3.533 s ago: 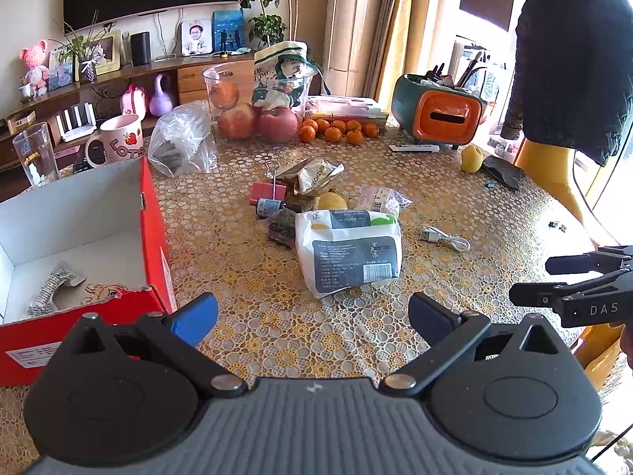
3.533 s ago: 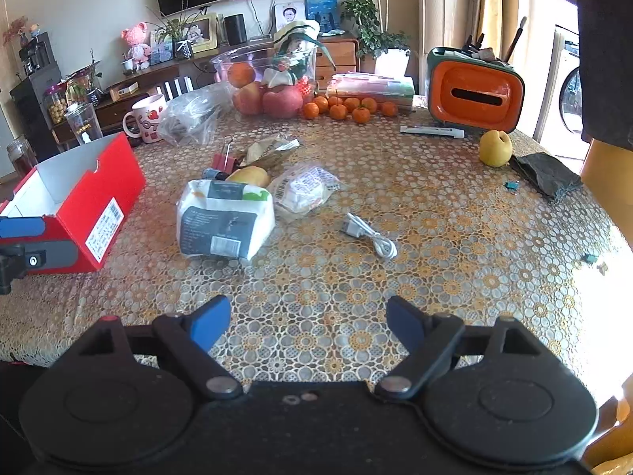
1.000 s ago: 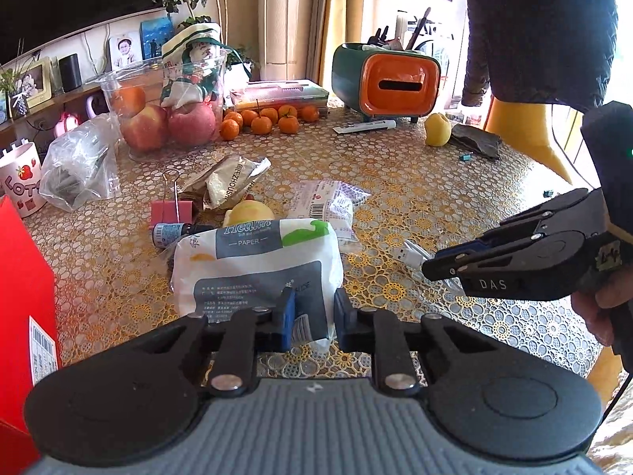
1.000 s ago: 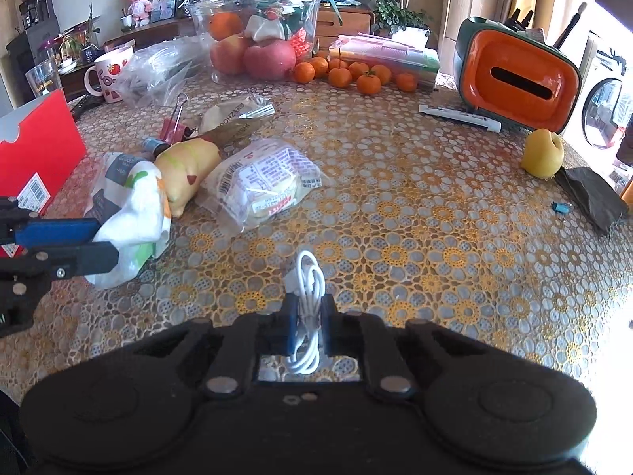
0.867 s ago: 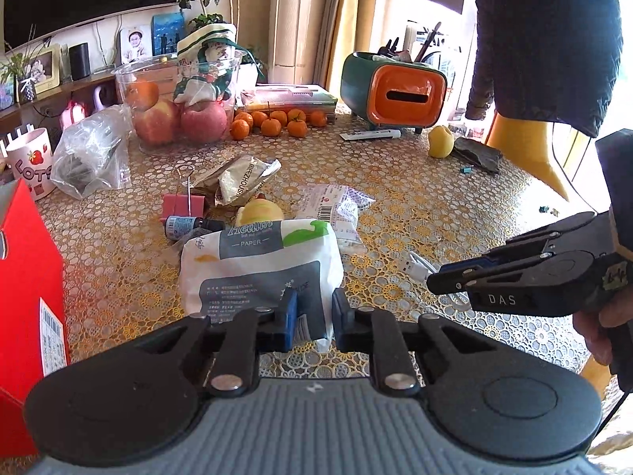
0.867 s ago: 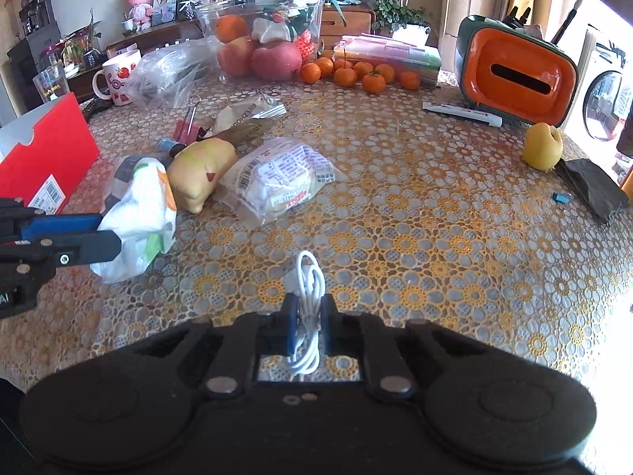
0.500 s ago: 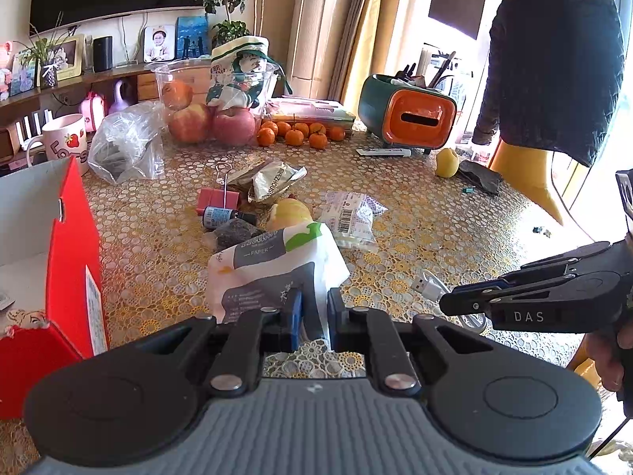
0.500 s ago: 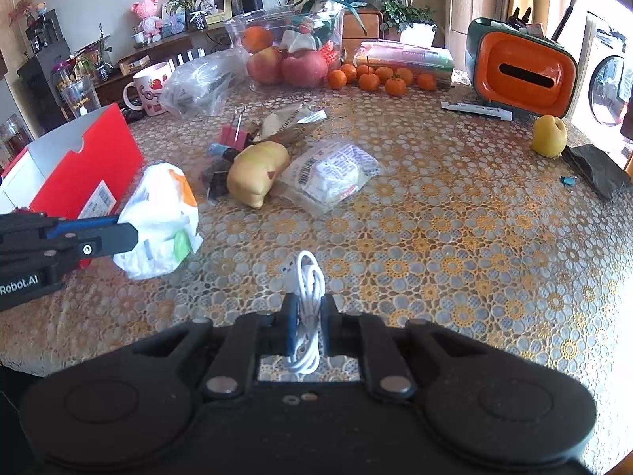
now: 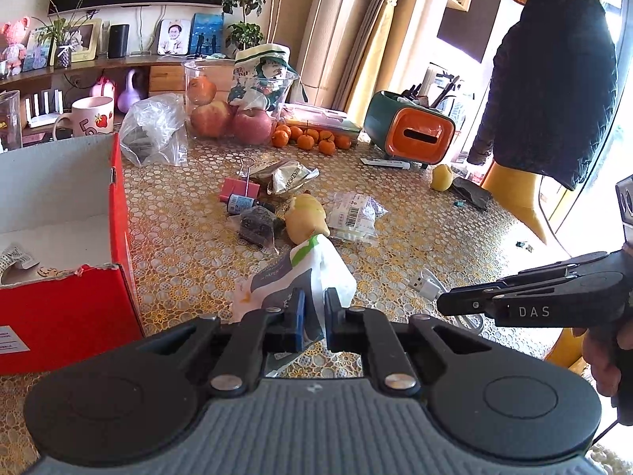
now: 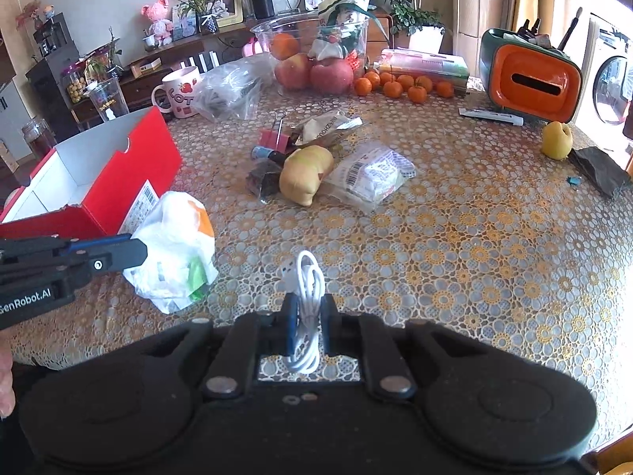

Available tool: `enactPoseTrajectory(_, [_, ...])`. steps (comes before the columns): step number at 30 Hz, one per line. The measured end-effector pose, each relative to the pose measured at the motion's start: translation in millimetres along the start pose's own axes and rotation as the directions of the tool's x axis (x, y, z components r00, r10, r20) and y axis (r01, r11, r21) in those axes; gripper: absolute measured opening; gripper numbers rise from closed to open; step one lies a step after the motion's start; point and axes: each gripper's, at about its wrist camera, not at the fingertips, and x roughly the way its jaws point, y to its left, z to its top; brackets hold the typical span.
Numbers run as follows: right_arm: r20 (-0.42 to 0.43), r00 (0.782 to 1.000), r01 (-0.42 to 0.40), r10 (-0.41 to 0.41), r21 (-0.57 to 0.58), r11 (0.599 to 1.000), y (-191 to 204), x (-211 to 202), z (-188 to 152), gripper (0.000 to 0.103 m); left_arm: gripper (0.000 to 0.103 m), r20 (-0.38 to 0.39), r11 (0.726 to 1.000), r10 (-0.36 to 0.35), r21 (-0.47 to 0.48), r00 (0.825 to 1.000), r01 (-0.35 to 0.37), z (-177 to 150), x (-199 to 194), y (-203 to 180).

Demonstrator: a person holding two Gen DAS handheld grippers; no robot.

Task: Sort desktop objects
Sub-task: 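Carry the paper-towel pack and cable over the red box with both grippers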

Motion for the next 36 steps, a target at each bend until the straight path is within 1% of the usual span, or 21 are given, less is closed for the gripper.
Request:
enactPoseTrajectory(8, [0.003,1.000,-0.014,0.014,-0.013,1.000,16,-4,6,0.011,0.007,0.019,1.000,-0.019,-0.017,1.000,0.020,8,-13,11])
enactPoseTrajectory(11, [0.004,1.000,-0.017,0.017,-0.019,1.000,20,-4,9,0.011,0.007,0.024,1.000,-0.013,-0.012,1.000,0.014,10,-15,15])
enactPoseTrajectory(16, [0.000,1.000,-0.022,0.022,-0.016,1.000,25,-2,11,0.011,0.007,0.034,0.999,-0.021,-0.041,0.999,0.022,17,-19,24])
enactPoseTrajectory(25, [0.015,0.998,-0.058,0.058,-0.029,0.998,37,-13,27,0.011,0.007,0.092,0.997,-0.053,-0.043,0.994,0.057,44,-41,24])
enactPoseTrajectory(31, [0.040,0.996,-0.077,0.080,-0.068,0.995,56,-22,48,0.011,0.007,0.146,0.999,-0.040,-0.027,0.989,0.044,67,-65,31])
enactPoseTrajectory(36, [0.063,0.991,-0.108,0.116,-0.122,0.987,81,-26,69,0.011,0.007,0.186,1.000,-0.002,-0.028,0.983,0.007,82,-81,47])
